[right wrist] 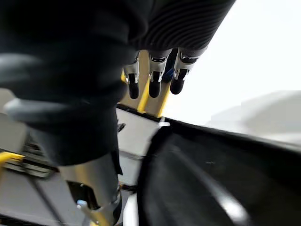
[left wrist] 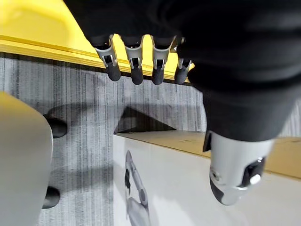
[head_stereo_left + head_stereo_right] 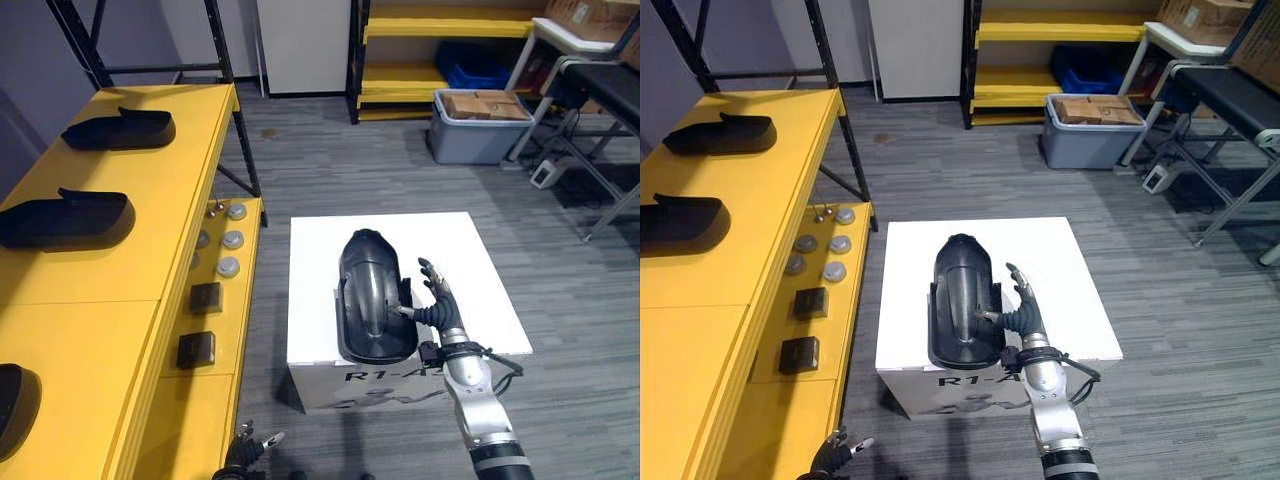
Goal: Walk over and take plastic housings, then place them on the shelf
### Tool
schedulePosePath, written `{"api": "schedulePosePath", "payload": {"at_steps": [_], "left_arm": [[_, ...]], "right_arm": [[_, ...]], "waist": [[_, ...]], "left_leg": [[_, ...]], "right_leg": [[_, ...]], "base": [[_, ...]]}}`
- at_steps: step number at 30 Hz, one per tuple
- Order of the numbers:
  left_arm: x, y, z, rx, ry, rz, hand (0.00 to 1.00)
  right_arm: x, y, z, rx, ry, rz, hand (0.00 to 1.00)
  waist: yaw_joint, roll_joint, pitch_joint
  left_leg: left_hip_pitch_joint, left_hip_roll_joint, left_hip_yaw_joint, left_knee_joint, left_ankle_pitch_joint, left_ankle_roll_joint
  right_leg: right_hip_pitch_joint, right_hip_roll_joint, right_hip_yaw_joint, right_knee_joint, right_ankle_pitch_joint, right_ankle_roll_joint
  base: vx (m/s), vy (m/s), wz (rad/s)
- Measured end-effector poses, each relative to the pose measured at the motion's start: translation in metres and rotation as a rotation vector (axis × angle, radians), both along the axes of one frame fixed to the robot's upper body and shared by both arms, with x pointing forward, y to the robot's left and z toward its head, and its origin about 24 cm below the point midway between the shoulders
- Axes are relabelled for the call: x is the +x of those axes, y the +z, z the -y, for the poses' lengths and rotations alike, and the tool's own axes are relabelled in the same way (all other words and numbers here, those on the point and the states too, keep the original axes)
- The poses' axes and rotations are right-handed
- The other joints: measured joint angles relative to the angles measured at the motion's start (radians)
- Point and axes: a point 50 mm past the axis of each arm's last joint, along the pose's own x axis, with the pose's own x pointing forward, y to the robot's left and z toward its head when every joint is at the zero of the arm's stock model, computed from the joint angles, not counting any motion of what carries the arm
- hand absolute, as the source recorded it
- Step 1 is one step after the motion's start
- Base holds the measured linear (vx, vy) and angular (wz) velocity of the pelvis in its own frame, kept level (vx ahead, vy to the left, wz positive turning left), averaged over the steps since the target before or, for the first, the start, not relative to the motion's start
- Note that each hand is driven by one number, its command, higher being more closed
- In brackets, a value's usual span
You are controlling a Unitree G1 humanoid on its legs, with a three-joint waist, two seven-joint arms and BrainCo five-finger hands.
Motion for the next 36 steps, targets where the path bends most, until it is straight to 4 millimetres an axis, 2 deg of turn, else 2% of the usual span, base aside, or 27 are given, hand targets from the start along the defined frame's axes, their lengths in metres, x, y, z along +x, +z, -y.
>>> {"api": "schedulePosePath", "payload": {"at_steps": [5, 7, 10, 11, 14, 20, 25, 29, 36], "left_arm": [[0.000, 0.000, 0.000, 0.015, 0.003, -0.008, 0.00], [0.001, 0.000, 0.000, 0.018, -0.004, -0.009, 0.00], [0.002, 0.000, 0.001, 0.018, -0.007, -0.012, 0.00], [0.002, 0.000, 0.000, 0.018, -0.008, -0.013, 0.00], [0.003, 0.000, -0.001, 0.022, -0.011, -0.012, 0.00], [0.005, 0.001, 0.000, 0.024, -0.049, -0.015, 0.00], [0.007, 0.000, 0.001, 0.023, -0.073, -0.020, 0.00], [0.008, 0.000, -0.001, 0.029, -0.082, -0.025, 0.00], [0.009, 0.000, -0.002, 0.023, -0.060, -0.019, 0.00]], "right_arm": [[-0.002, -0.012, 0.009, -0.029, -0.114, -0.060, 0.00], [-0.005, -0.025, 0.012, -0.035, -0.137, -0.129, 0.00], [-0.004, -0.028, 0.016, -0.060, -0.161, -0.149, 0.00], [-0.002, -0.028, 0.017, -0.064, -0.167, -0.150, 1.00], [0.007, -0.025, 0.017, -0.053, -0.182, -0.147, 1.00], [0.015, -0.023, 0.036, -0.096, -0.193, -0.167, 1.00], [0.022, -0.023, 0.039, -0.114, -0.163, -0.187, 1.00], [0.030, -0.025, 0.029, -0.086, -0.100, -0.213, 1.00], [0.031, -0.029, 0.004, 0.012, -0.035, -0.208, 1.00]], "waist": [[0.002, 0.000, 0.001], [0.002, -0.001, 0.005], [0.002, -0.002, 0.009], [0.002, -0.003, 0.010], [0.002, -0.010, 0.016], [0.000, -0.018, 0.018], [0.000, -0.022, 0.018], [0.003, -0.027, 0.015], [0.013, -0.030, 0.012]], "left_leg": [[-0.001, -0.002, -0.008, -0.001, 0.001, 0.000], [0.001, -0.005, -0.013, -0.002, 0.001, 0.001], [0.001, -0.006, -0.031, -0.014, 0.011, 0.001], [0.002, -0.006, -0.033, -0.018, 0.015, 0.000], [0.004, -0.005, -0.036, -0.029, 0.024, -0.002], [0.008, -0.005, -0.054, -0.060, 0.042, 0.000], [0.019, -0.003, -0.052, -0.066, 0.044, -0.002], [0.022, -0.002, -0.050, -0.067, 0.044, -0.002], [0.039, 0.002, -0.024, -0.067, 0.041, -0.007]], "right_leg": [[0.004, -0.001, -0.007, -0.004, 0.000, 0.000], [0.015, -0.002, -0.015, -0.015, 0.001, 0.002], [0.016, -0.002, -0.032, -0.017, 0.001, 0.002], [0.016, -0.002, -0.034, -0.017, 0.001, 0.002], [0.014, -0.002, -0.037, -0.017, 0.002, 0.002], [0.014, -0.002, -0.055, -0.020, 0.001, 0.003], [0.020, 0.000, -0.053, -0.021, 0.001, 0.003], [0.023, 0.000, -0.052, -0.023, 0.001, 0.003], [0.033, 0.001, -0.027, -0.022, 0.002, 0.002]], "base": [[0.02, 0.007, 0.06], [0.02, 0.004, 0.08], [0.00, -0.010, 0.16], [0.00, -0.012, 0.12], [-0.01, -0.007, 0.03], [0.01, -0.010, 0.07], [0.03, -0.018, 0.00], [0.00, 0.000, 0.00], [0.01, 0.000, -0.10]]}}
